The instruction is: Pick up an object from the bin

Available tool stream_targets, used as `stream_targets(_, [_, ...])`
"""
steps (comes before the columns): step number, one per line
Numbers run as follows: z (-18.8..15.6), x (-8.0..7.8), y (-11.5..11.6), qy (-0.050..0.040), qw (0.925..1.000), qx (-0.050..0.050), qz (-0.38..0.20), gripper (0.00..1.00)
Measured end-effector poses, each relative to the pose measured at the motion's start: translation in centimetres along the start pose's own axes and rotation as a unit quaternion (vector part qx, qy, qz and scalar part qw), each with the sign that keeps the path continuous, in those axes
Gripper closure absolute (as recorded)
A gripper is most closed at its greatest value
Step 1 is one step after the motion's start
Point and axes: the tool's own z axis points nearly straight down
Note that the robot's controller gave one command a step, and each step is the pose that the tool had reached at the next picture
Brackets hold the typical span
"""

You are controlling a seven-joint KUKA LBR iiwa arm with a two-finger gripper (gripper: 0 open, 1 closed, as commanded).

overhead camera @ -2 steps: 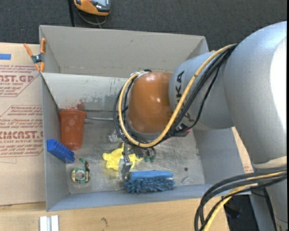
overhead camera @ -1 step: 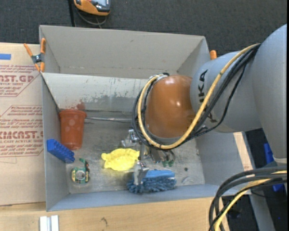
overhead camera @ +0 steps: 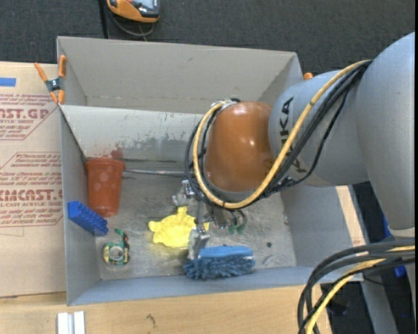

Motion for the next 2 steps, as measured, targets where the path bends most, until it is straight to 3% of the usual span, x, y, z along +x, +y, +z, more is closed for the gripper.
stream_targets(1, [5.07, 0.15, -0.58, 0.0009, 0.9999, 0.0, 0.017, 0.0])
stream_targets(2, [5.16, -0.28, -0.65, 0.0021, 0.9993, -0.001, 0.037, 1.0])
